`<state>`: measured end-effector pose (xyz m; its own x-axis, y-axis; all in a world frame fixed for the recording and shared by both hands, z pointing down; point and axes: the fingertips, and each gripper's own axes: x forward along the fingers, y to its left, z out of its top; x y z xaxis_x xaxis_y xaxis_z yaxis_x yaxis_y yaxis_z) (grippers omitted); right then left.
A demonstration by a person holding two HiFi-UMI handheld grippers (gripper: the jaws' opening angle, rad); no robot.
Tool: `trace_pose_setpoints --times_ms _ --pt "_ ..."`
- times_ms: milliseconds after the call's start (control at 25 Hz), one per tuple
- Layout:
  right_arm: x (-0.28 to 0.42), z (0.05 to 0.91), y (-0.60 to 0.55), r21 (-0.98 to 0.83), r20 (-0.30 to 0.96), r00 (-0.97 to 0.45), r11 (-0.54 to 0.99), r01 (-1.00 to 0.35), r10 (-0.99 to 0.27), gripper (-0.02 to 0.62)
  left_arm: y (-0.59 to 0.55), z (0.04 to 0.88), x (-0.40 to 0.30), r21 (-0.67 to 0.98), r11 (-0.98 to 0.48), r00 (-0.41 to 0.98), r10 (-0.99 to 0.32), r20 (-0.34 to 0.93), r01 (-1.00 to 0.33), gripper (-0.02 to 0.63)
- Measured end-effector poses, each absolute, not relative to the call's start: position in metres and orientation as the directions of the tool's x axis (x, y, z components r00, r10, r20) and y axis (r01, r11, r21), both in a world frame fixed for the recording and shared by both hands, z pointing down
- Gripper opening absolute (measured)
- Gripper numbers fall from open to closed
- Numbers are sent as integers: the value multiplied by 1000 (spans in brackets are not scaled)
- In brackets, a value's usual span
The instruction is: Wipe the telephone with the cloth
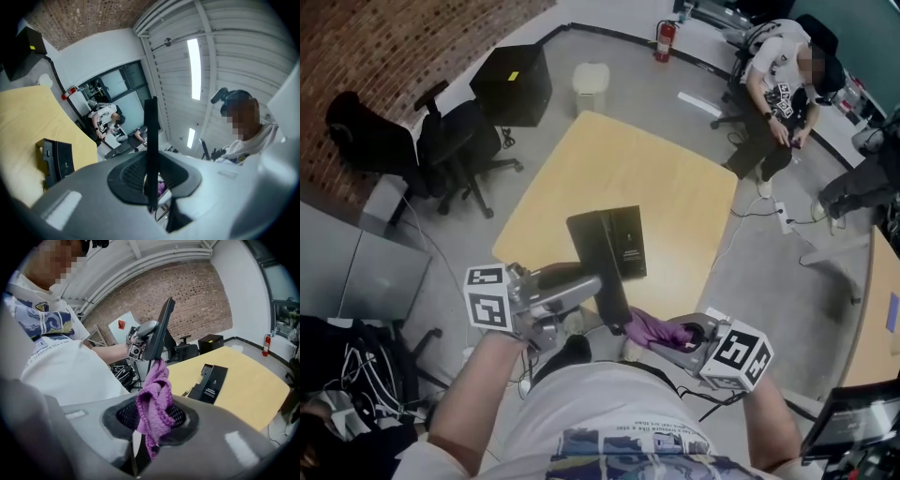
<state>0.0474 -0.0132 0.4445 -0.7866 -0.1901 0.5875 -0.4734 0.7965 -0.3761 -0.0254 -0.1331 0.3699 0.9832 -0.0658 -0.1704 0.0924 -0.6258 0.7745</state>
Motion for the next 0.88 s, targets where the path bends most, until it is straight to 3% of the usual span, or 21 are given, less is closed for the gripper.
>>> trace_pose_setpoints --times_ms 880 --pt "68 418 -18 -357 567 -720 668 -653 -400 84 -169 424 -38 831 -555 992 -81 -96 35 80"
